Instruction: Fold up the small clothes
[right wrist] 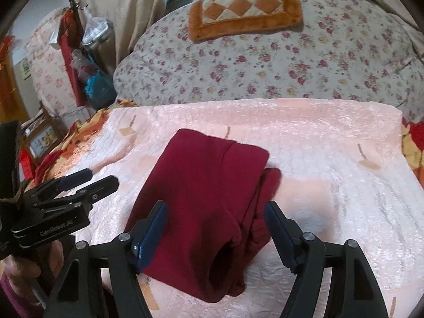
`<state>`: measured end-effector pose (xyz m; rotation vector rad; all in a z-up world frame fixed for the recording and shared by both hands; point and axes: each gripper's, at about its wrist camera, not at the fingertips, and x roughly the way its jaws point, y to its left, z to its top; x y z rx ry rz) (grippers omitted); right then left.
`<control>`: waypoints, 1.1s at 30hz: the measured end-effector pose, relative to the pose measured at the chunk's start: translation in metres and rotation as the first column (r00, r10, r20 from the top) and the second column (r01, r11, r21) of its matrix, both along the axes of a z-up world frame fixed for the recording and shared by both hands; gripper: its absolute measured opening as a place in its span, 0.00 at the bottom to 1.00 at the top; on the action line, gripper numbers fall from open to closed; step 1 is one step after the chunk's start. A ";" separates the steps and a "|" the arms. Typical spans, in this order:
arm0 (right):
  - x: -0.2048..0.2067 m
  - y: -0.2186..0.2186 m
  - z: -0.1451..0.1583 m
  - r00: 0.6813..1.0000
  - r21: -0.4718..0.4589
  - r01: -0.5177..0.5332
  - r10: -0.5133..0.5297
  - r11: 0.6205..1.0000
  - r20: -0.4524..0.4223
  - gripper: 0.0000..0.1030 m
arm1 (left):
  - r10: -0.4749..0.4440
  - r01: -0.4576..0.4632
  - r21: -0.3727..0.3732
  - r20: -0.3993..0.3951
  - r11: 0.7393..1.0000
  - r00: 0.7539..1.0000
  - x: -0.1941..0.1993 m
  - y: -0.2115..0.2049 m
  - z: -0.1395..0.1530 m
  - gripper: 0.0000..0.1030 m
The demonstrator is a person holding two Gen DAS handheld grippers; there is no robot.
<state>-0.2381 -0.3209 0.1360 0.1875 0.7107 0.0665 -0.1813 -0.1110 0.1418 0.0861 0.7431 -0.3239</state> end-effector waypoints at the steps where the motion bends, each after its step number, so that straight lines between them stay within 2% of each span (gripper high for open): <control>1: 0.001 0.000 0.000 1.000 -0.003 0.004 -0.004 1.000 -0.001 0.71 | 0.001 -0.001 -0.001 -0.001 1.000 1.000 0.000 0.000 0.000 0.72; 11: 0.008 0.004 -0.005 0.999 -0.050 0.045 -0.046 0.998 -0.016 0.71 | 0.011 -0.011 -0.006 -0.016 1.000 1.000 0.003 0.001 -0.006 0.72; 33: 0.021 0.006 -0.019 0.996 -0.058 0.051 -0.055 0.997 -0.071 0.71 | 0.009 -0.009 -0.010 -0.066 1.000 0.998 0.013 -0.003 -0.021 0.72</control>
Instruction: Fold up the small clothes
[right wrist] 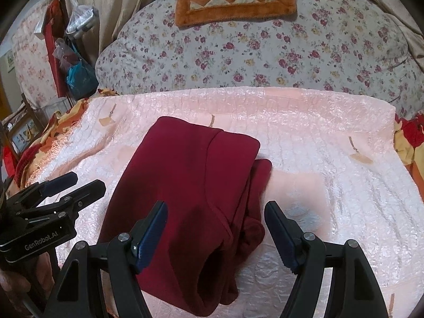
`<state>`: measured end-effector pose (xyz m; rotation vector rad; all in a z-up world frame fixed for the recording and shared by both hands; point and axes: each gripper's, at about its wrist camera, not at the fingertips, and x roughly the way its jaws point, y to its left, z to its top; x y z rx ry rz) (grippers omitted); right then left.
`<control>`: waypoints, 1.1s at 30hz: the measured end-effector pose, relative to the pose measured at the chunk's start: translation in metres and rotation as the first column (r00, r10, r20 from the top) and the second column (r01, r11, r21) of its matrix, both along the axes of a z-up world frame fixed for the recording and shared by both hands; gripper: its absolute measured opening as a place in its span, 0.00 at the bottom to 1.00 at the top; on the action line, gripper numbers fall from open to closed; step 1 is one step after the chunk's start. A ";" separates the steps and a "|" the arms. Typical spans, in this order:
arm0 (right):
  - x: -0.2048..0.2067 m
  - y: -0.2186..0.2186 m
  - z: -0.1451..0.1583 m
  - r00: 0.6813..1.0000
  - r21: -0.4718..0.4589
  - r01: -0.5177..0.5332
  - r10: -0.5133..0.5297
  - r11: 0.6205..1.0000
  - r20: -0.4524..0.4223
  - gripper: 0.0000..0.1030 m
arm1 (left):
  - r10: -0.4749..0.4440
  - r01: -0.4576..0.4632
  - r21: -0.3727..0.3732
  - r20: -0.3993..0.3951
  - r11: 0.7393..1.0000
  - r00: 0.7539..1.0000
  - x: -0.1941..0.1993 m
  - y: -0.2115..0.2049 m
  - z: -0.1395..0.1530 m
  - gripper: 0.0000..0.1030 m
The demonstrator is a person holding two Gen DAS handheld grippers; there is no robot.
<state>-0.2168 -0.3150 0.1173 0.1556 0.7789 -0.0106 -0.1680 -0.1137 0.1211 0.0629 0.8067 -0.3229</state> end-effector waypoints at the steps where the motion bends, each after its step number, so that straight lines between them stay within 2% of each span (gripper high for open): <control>1: 0.001 0.000 0.000 1.000 -0.001 0.001 -0.001 1.000 -0.001 0.71 | 0.000 0.000 0.000 -0.001 1.000 1.000 0.001 0.000 0.000 0.72; 33: 0.018 0.000 -0.007 0.999 -0.002 -0.002 0.002 1.000 -0.045 0.71 | 0.003 -0.003 0.007 -0.023 1.000 1.000 0.009 -0.002 -0.010 0.72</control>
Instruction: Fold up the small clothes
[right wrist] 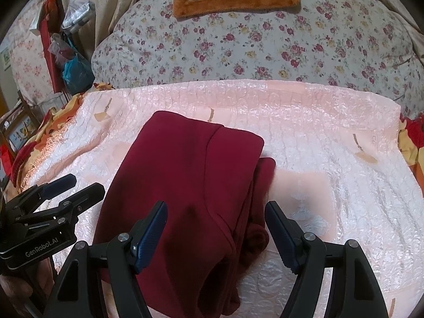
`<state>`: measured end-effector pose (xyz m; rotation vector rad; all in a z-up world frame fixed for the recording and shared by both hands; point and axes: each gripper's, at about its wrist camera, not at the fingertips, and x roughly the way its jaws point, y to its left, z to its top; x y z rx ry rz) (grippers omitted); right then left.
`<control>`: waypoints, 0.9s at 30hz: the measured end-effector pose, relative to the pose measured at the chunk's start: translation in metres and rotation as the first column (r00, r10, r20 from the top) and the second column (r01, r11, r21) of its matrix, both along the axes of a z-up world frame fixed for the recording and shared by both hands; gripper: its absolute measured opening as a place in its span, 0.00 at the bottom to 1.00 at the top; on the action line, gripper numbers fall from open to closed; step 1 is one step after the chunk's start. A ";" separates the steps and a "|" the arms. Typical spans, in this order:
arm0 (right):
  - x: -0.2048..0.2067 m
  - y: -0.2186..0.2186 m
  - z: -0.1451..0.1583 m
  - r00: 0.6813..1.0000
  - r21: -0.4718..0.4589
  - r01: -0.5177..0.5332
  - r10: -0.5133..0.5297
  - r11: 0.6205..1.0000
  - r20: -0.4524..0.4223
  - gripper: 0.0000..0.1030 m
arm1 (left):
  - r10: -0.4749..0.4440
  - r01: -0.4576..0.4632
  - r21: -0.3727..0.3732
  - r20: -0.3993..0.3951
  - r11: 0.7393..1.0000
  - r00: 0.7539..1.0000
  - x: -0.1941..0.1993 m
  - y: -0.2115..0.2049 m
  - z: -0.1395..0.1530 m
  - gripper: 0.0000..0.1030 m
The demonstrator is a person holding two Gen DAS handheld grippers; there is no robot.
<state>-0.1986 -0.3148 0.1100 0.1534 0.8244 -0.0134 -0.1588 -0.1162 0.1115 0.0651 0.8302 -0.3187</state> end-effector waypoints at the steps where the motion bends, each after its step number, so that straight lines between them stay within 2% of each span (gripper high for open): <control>1: 0.000 -0.001 0.000 1.000 0.001 0.001 -0.001 1.000 -0.001 0.72 | 0.000 0.000 0.001 0.000 1.000 1.000 0.000 0.000 0.000 0.72; 27: 0.007 -0.006 -0.010 0.999 -0.001 0.000 0.000 1.000 -0.036 0.72 | -0.006 0.006 -0.002 -0.005 1.000 1.000 0.006 0.000 -0.005 0.72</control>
